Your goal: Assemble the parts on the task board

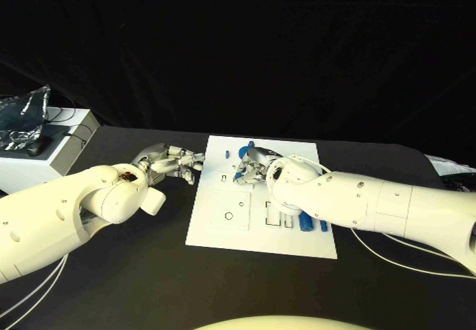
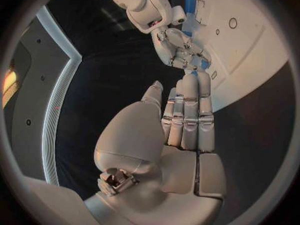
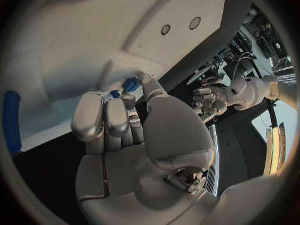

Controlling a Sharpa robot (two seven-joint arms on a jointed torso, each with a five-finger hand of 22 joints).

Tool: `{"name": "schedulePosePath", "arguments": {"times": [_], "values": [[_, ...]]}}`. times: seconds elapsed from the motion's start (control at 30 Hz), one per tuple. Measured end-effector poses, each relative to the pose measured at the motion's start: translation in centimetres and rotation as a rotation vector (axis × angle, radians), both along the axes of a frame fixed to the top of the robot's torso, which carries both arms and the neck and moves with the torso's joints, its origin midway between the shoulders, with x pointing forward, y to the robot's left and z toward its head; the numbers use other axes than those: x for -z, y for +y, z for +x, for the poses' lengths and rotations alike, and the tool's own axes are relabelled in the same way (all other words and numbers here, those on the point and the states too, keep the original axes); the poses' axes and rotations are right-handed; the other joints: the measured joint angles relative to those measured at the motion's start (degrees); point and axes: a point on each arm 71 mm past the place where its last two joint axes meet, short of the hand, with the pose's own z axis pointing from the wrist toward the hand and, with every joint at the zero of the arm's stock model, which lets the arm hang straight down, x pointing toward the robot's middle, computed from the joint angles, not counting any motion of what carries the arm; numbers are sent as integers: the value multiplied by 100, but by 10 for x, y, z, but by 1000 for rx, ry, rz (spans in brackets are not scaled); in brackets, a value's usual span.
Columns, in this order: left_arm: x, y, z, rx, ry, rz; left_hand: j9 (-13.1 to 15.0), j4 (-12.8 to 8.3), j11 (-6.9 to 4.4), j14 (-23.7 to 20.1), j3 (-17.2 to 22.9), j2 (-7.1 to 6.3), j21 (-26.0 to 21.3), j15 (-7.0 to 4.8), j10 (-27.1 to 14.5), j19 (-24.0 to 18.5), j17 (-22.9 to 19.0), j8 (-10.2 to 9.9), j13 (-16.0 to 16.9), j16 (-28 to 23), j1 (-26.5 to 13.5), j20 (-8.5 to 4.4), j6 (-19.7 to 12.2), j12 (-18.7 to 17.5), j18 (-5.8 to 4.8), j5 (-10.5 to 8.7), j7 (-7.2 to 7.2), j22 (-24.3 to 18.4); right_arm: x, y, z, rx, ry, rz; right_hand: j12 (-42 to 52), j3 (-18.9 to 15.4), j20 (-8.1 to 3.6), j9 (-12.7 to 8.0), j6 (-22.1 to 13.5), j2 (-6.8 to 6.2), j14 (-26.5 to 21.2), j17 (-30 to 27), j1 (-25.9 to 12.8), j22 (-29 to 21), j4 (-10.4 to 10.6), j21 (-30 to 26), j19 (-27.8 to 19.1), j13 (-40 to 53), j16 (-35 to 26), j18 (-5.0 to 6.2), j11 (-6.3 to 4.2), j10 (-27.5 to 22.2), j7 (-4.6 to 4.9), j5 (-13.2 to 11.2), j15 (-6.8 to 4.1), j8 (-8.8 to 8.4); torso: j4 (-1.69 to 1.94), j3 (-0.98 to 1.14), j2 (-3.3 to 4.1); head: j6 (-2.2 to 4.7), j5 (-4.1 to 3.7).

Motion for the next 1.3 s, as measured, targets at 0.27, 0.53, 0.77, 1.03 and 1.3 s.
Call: {"name": "schedulePosePath", "arguments": {"times": [0.27, 0.53, 0.77, 1.03, 1.3], "values": [[0, 0, 0, -1, 2, 1, 0, -15, 0, 0, 15, 23, -44, 0, 0, 0, -16, 0, 0, -45, 23, 0, 0, -2, 0, 0, 0, -19, 0, 0, 1, -1, 1, -1, -26, 477, -25, -7, 146, 294, 0, -17, 69, 0, -119, 0, 1, 6, 0, 0, -56, 7, -65, -149, 0, -2, 0, 0, 1, -12, 1], [1, 0, 0, -2, 5, 3, 0, -15, 0, 0, 15, 23, -44, 0, 0, 0, -24, 0, 0, -45, 23, 0, 0, -3, 0, 0, 0, -26, -1, 2, 1, -13, -5, 8, -173, 1251, -76, -20, 281, 325, -8, -44, 55, -1, -437, 0, -7, 5, -33, 0, -151, 84, -200, -306, -76, 49, -5, -2, 0, -17, 1], [1, 1, 1, -3, 6, 4, 0, -15, 0, 0, 15, 23, -66, 0, 0, 0, -32, 0, 0, -72, 23, 0, 0, -3, 0, 0, 0, -36, -1, 2, -1, -27, -16, 21, -752, 1518, -108, -20, 306, 333, 18, -44, 46, -1, -666, 0, -16, -292, -74, 0, -217, 153, -226, -328, -107, 55, -5, -2, 0, -16, -2], [1, 2, 1, -5, 7, 5, 0, -15, 0, 0, 15, 23, -66, 0, 0, 0, -31, 0, 0, -72, 23, 0, 0, -3, 0, 0, 0, -36, -4, -3, -3, -33, -51, 56, -2066, 1501, -147, -19, 393, 262, 20, -105, -84, 1, -716, -94, -17, -1359, -179, 1, -259, 297, -312, -329, -145, 58, -8, -2, -1, -4, 1], [1, 3, 1, -7, 8, 7, 0, -15, 0, 0, 15, 23, -66, 0, 0, 0, -37, 0, 0, -72, 23, 0, -22, -3, 0, 0, 21, -47, -7, -13, -5, -37, -74, 107, -3127, 1483, -147, -13, 496, 149, 20, -150, -195, 3, -646, -159, -17, -2516, -233, 1, -227, 532, -353, -372, -145, 21, -7, -3, -1, -1, 3]]}}
